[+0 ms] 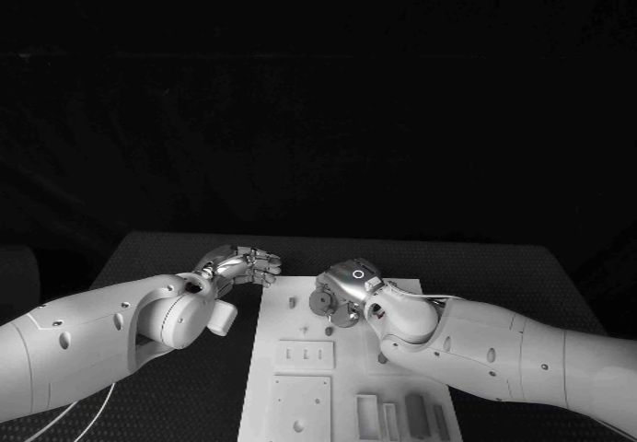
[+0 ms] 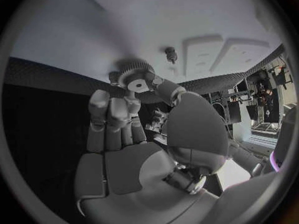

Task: Assemble the parts on the task board

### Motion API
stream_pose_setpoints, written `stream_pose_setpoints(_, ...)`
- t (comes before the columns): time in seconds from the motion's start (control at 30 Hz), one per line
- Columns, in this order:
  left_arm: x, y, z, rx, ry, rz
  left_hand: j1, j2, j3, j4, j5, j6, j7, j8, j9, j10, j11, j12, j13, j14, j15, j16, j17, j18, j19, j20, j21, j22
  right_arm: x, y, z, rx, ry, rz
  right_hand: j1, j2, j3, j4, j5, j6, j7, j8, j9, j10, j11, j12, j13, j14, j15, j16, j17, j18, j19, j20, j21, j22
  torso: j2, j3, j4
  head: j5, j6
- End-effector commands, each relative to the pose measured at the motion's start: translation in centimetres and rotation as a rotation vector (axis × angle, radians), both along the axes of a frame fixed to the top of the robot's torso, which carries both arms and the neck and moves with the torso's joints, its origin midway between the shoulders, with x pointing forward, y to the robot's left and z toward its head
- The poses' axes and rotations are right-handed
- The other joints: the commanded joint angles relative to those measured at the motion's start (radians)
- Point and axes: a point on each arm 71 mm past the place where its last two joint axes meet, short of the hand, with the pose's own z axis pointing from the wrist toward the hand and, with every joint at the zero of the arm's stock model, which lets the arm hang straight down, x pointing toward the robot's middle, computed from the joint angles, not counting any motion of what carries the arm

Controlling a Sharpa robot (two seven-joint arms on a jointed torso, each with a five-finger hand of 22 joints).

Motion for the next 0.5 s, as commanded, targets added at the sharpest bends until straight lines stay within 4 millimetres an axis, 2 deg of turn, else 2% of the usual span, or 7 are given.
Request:
stream_pose_setpoints(0.03, -0.03, -0.27, 0.14, -0.006, -0.008, -0.017, -0.006, -0.003, 0.002, 0.001, 0.001, 0.001, 0.005, -0.003, 0.002, 0.002, 0.002, -0.005, 0.002, 0.009, -0.001, -0.005, 0.001, 0.019, -0.004, -0.003, 0.006, 0.016, 0.01, 0.08, -0.28, -0.016, 0.028, -0.006, -0.012, 0.007, -0.012, -0.017, 0.001, 0.000, 0.046, -0.020, -0.007, -0.007, 0.016, -0.003, -0.003, -0.005, 0.006, -0.007, -0.002, 0.038, -0.007, -0.005, -0.003, 0.001, -0.001, -0.0006, 0.0002, -0.001, 0.000)
stream_pose_setpoints(0.07, -0.05, -0.26, 0.16, -0.006, -0.011, -0.015, -0.006, -0.003, 0.002, 0.001, 0.001, 0.001, 0.005, -0.004, 0.002, 0.002, 0.002, -0.005, 0.002, 0.009, -0.001, -0.005, 0.001, 0.019, -0.004, -0.003, 0.006, 0.016, -0.02, 0.03, -0.28, -0.016, 0.028, -0.007, -0.015, 0.007, -0.016, -0.022, 0.000, -0.020, 0.048, -0.030, -0.011, -0.009, 0.017, -0.004, -0.003, -0.005, 0.008, -0.008, -0.002, 0.038, -0.008, -0.005, -0.004, 0.001, 0.000, -0.0006, 0.0001, -0.001, 0.000)
stream_pose_setpoints(0.2, -0.11, -0.35, 0.17, -0.007, -0.011, -0.019, -0.006, -0.001, 0.002, 0.002, 0.002, 0.001, 0.005, -0.004, 0.002, 0.003, 0.002, -0.005, 0.002, 0.009, -0.002, -0.005, 0.002, 0.019, -0.004, -0.003, 0.007, 0.016, 0.05, -0.15, -0.31, -0.014, 0.033, -0.013, -0.009, 0.008, -0.014, -0.027, -0.001, -0.041, 0.053, -0.039, -0.013, -0.012, 0.021, -0.003, -0.005, -0.005, 0.011, -0.010, -0.003, 0.038, -0.008, -0.005, -0.006, -0.001, 0.001, -0.0003, 0.0004, -0.001, -0.002)
stream_pose_setpoints(0.5, -0.03, -0.29, 0.15, -0.005, -0.011, -0.012, -0.008, -0.001, 0.002, 0.003, 0.003, 0.001, 0.006, -0.005, 0.003, 0.004, 0.002, -0.005, 0.002, 0.010, -0.002, -0.005, 0.003, 0.019, -0.004, -0.003, 0.007, 0.015, 0.05, -0.30, -0.35, -0.016, 0.038, -0.017, -0.009, 0.008, -0.015, -0.031, 0.000, -0.058, 0.060, -0.044, -0.013, -0.018, 0.028, -0.003, -0.007, -0.006, 0.017, -0.013, -0.002, 0.038, -0.008, -0.006, -0.009, -0.004, 0.000, 0.0000, 0.0004, -0.001, -0.001)
